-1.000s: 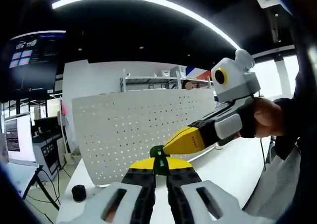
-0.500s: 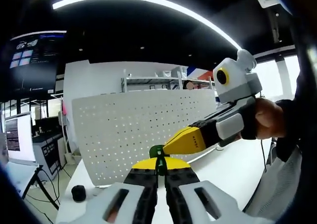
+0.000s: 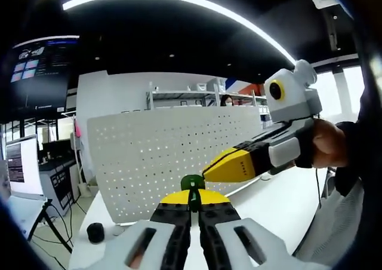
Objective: Insert the hook assembly into the mounting plate slot until the hook locks in place.
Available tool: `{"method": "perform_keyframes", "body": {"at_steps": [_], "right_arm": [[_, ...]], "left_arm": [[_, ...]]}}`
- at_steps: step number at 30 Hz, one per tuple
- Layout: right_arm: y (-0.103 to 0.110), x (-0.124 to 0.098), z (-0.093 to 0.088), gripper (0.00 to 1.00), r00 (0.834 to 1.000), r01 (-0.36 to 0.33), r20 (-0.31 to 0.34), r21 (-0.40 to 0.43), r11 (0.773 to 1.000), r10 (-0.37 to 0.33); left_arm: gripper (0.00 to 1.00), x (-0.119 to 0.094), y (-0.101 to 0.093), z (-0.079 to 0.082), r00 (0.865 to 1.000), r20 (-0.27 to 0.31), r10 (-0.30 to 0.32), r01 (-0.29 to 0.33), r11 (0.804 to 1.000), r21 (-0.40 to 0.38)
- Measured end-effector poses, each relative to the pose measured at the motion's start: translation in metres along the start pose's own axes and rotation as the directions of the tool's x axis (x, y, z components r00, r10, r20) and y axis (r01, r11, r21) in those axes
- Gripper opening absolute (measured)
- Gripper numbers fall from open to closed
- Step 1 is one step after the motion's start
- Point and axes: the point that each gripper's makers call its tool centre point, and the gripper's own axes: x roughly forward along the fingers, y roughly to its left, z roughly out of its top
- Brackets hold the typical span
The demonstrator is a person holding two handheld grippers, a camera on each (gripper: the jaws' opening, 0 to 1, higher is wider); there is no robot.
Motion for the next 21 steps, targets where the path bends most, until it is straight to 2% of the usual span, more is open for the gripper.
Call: {"method": "perform_keyframes", "body": {"at_steps": [7, 21], "right_arm": [[-0.017, -0.02, -0.003, 0.12, 0.997, 0.073, -0.003, -0.064, 0.995, -0.074], [-0.063, -0.068, -0.012, 0.26, 0.971, 0.237, 0.003, -0.059, 0.97, -0.237]], "left_arm": [[0.03, 0.004, 0.02, 0.006, 0.999, -0.001, 0.034, -0.034, 0.999, 0.012], [0.03, 0.027, 0.067, 0.033, 0.992, 0.043, 0.119, -0.122, 0.991, 0.05]]}}
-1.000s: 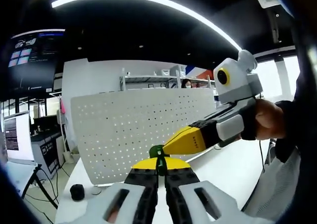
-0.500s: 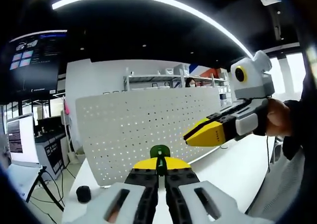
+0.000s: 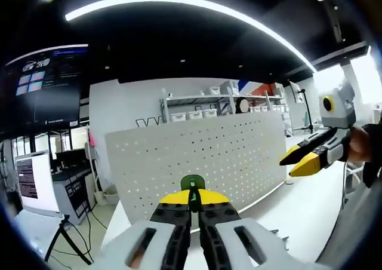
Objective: Insert the hook assembly into the mounting plate slot until the hook locks in place.
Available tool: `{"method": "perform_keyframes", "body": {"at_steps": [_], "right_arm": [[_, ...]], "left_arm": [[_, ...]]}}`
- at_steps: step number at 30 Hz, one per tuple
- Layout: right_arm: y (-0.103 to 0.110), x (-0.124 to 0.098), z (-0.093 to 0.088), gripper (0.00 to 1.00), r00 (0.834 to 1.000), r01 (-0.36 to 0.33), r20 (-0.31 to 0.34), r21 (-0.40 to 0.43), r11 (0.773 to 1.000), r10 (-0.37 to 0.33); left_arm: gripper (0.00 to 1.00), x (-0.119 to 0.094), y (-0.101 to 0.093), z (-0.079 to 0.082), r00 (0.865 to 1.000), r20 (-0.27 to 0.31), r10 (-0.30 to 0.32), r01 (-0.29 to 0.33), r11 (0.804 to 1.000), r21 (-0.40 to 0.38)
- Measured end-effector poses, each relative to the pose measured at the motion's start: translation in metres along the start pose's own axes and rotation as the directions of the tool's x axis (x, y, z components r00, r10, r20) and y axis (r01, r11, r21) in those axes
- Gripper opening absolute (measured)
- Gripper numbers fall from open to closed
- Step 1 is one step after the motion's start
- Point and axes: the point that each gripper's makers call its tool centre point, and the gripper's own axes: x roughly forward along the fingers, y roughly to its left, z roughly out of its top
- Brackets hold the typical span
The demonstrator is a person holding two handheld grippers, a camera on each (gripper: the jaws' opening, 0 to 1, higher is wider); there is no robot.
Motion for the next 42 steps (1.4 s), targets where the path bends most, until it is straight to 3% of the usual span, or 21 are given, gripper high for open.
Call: {"method": "perform_keyframes", "body": {"at_steps": [12, 25, 42], "right_arm": [[-0.018, -0.02, -0.019, 0.4, 0.997, 0.073, -0.034, 0.001, 0.997, -0.073], [-0.043, -0.031, -0.023, 0.48, 0.991, 0.132, -0.036, 0.004, 0.991, -0.132], [-0.05, -0.032, -0.032, 0.51, 0.988, 0.141, -0.069, 0.005, 0.99, -0.141]], "left_arm": [[0.03, 0.041, 0.042, 0.016, 0.998, 0.012, 0.069, -0.069, 0.997, 0.028], [0.03, 0.101, 0.079, 0.024, 0.993, 0.011, 0.12, -0.121, 0.992, 0.045], [0.03, 0.15, 0.1, 0.034, 0.983, 0.036, 0.182, -0.184, 0.982, 0.044]]}}
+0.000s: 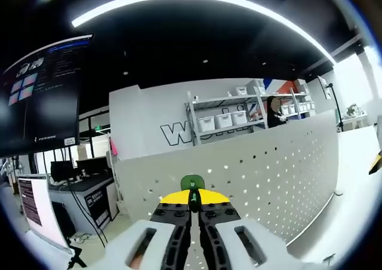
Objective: Insert the hook assembly into the mounting plate slot until the hook locks in place.
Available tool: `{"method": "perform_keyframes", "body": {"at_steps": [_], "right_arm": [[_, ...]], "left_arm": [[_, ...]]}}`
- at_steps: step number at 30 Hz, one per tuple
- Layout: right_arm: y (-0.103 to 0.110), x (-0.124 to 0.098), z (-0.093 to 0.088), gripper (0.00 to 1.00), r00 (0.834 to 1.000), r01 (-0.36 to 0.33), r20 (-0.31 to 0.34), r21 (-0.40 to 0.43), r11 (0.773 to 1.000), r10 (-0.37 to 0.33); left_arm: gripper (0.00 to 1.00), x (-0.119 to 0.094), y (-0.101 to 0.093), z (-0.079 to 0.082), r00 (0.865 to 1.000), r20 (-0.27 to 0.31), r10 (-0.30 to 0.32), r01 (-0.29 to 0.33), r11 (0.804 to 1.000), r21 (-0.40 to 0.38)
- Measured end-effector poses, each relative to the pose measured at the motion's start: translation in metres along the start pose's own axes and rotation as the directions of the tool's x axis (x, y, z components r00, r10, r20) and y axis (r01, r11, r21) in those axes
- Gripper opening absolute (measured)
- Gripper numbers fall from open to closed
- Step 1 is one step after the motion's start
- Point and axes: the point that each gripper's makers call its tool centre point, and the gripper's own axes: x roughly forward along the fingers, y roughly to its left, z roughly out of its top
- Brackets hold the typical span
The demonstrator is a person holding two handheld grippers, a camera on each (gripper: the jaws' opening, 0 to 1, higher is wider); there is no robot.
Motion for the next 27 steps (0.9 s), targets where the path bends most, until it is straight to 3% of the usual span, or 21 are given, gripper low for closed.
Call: {"method": "perform_keyframes", "body": {"at_steps": [12, 27], "right_arm": [[-0.01, 0.0, -0.006, 0.5, 1.0, 0.023, -0.014, 0.013, 1.0, -0.023], [-0.006, 0.008, -0.01, 0.5, 0.999, 0.004, -0.032, 0.016, 1.0, -0.004]], "left_arm": [[0.03, 0.024, 0.02, -0.011, 0.999, -0.02, 0.047, -0.046, 0.999, 0.016], [0.03, 0.03, 0.021, -0.014, 0.998, -0.006, 0.059, -0.058, 0.998, 0.019]]}}
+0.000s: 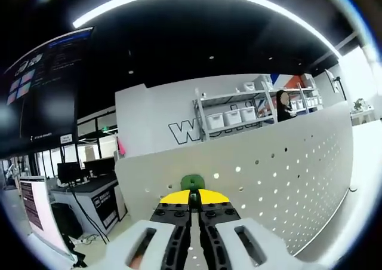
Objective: Insert the hook assembly into the mounting plate slot until the hook locks in place.
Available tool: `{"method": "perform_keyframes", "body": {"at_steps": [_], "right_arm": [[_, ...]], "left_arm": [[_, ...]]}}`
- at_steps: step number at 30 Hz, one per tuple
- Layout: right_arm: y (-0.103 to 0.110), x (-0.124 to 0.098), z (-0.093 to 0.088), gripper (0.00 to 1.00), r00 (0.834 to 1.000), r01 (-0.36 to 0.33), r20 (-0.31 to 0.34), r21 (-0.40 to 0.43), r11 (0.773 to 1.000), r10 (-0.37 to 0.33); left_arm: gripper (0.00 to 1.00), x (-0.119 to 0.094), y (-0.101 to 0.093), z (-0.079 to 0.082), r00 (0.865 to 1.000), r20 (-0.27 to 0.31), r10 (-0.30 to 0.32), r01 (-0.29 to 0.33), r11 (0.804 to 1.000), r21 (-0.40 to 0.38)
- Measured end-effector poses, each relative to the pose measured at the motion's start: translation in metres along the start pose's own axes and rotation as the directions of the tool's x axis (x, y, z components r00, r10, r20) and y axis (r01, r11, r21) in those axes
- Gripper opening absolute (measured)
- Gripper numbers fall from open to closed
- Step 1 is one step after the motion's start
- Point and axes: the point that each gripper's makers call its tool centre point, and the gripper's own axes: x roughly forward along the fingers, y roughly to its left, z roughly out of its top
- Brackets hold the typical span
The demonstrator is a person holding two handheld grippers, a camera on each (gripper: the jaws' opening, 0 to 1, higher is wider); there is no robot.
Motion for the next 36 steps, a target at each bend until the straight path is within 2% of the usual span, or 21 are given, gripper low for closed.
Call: {"method": "perform_keyframes", "body": {"at_steps": [7, 10, 14, 15, 19, 23, 24, 26, 28, 33, 36], "right_arm": [[0.001, 0.002, -0.002, 0.49, 1.0, -0.008, -0.006, 0.0, 1.0, 0.008], [0.001, 0.003, -0.003, 0.49, 1.0, -0.009, -0.009, 0.003, 1.0, 0.009], [0.0, 0.002, -0.002, 0.48, 1.0, -0.009, -0.004, 0.005, 1.0, 0.009], [-0.001, 0.002, -0.003, 0.48, 1.0, -0.008, -0.006, 0.004, 1.0, 0.008], [-0.003, 0.002, -0.004, 0.48, 1.0, -0.005, -0.007, 0.011, 1.0, 0.005], [-0.003, 0.002, -0.004, 0.48, 1.0, -0.005, -0.004, 0.013, 1.0, 0.005], [-0.003, 0.001, -0.005, 0.48, 1.0, -0.005, -0.004, 0.013, 1.0, 0.005], [-0.003, 0.001, -0.005, 0.48, 1.0, -0.005, -0.003, 0.014, 1.0, 0.005], [-0.003, 0.001, -0.006, 0.48, 1.0, -0.005, -0.004, 0.013, 1.0, 0.005], [-0.002, 0.002, -0.006, 0.48, 1.0, -0.009, -0.003, 0.012, 1.0, 0.009], [-0.002, 0.003, -0.006, 0.48, 1.0, -0.011, -0.001, 0.01, 1.0, 0.011]], "left_arm": [[0.03, -0.001, -0.001, 0.004, 0.999, 0.038, 0.012, -0.011, 0.999, -0.04], [0.03, 0.0, 0.0, 0.001, 0.999, 0.038, 0.018, -0.016, 0.998, -0.067], [0.03, 0.002, -0.001, -0.002, 0.999, 0.039, 0.022, -0.02, 0.999, -0.048], [0.03, 0.003, 0.0, -0.004, 0.999, 0.032, 0.025, -0.024, 1.0, -0.015], [0.03, 0.004, -0.002, -0.005, 0.999, 0.035, 0.028, -0.028, 0.999, 0.019], [0.04, 0.003, -0.001, -0.008, 1.0, 0.014, 0.023, -0.023, 1.0, 0.02], [0.06, 0.003, 0.0, -0.012, 1.0, -0.01, 0.027, -0.027, 1.0, 0.016], [0.12, 0.0, 0.0, -0.013, 1.0, -0.013, 0.026, -0.026, 1.0, -0.008], [0.14, -0.003, 0.0, -0.014, 0.999, -0.013, 0.029, -0.03, 1.0, -0.007], [0.32, -0.016, 0.004, -0.016, 0.999, -0.022, 0.049, -0.05, 0.997, -0.052], [0.35, -0.03, 0.004, -0.015, 0.999, -0.021, 0.048, -0.049, 0.997, -0.059]]}}
